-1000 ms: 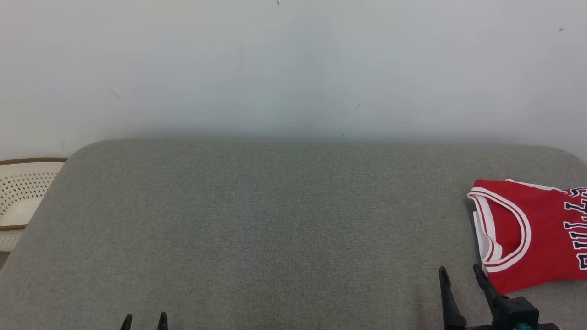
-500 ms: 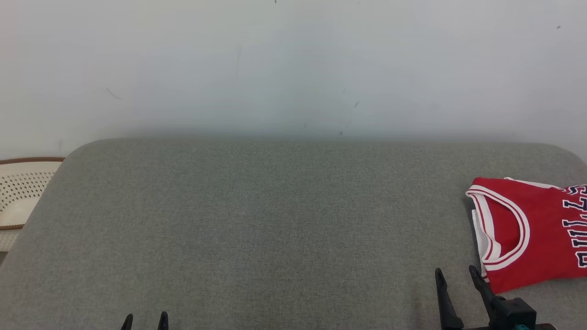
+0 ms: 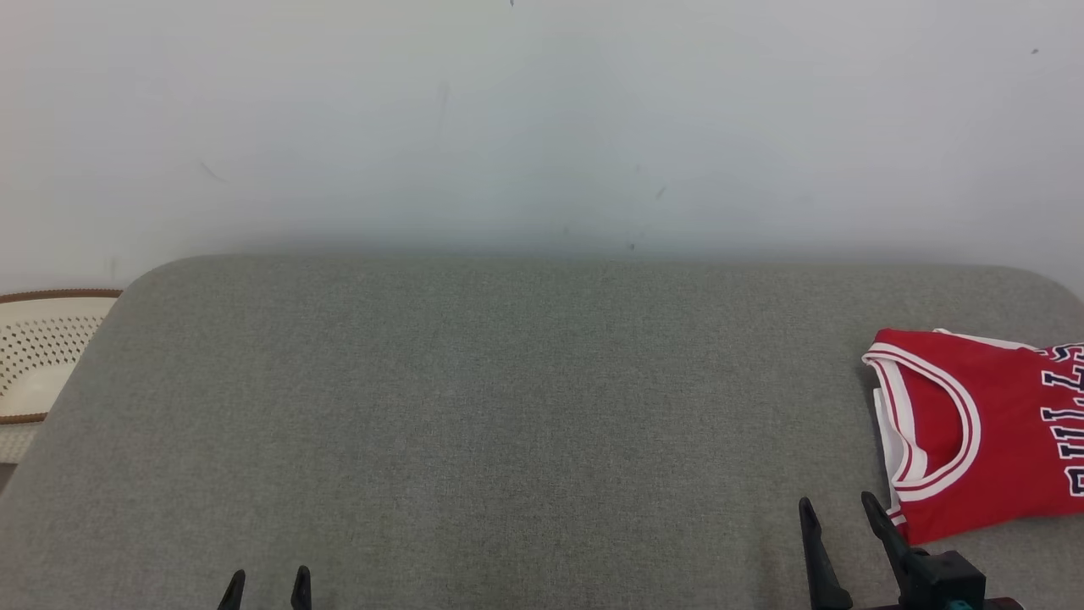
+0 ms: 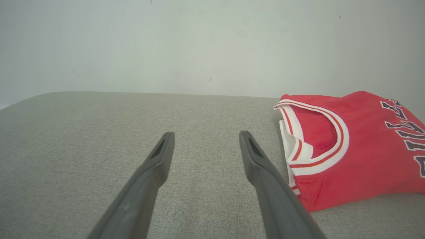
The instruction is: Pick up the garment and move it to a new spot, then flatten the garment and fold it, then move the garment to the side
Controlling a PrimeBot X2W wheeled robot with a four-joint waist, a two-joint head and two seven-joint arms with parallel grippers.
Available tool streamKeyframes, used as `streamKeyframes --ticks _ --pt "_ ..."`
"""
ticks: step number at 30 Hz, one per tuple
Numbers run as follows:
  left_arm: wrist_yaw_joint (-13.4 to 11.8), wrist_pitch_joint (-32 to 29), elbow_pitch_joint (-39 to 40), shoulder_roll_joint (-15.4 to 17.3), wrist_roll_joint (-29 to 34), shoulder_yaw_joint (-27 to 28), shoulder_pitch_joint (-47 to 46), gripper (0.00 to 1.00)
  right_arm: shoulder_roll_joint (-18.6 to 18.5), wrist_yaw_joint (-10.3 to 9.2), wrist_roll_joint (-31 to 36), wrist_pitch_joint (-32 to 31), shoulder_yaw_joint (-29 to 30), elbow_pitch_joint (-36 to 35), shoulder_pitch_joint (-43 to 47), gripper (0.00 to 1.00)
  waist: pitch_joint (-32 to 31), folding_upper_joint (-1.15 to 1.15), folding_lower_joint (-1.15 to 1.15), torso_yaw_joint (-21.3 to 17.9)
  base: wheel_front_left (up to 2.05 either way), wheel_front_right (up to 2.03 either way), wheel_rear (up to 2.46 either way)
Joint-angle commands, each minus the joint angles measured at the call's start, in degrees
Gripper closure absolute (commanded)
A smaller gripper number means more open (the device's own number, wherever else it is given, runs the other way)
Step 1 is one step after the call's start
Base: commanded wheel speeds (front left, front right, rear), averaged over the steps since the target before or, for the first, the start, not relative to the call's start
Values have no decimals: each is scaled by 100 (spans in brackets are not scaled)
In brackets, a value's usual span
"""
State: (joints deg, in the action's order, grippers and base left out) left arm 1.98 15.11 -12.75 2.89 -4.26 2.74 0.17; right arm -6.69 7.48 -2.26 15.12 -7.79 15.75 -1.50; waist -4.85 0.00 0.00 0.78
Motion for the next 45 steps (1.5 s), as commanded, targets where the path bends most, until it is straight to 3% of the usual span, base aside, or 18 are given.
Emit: streamKeyframes --ticks 1,9,10,14,45 --pt "26 2 27 5 15 -8 36 0 -34 0 -14 -2 -13 21 46 0 5 0 0 0 0 0 0" --pt "69 2 -15 4 -75 -51 93 0 -64 0 -21 -2 -28 55 101 0 -40 0 0 42 0 0 0" --pt "53 -2 -19 -2 -69 -50 10 100 -36 0 -5 0 -14 56 13 100 -37 0 0 39 0 0 0" --pt "59 -72 -208 -11 -162 -22 54 100 -2 0 -113 -38 6 212 68 100 -33 0 0 38 0 0 0" --pt "244 -822 -200 -4 -3338 105 -263 100 137 1 -3368 -819 544 94 -191 100 97 0 0 10 0 0 0"
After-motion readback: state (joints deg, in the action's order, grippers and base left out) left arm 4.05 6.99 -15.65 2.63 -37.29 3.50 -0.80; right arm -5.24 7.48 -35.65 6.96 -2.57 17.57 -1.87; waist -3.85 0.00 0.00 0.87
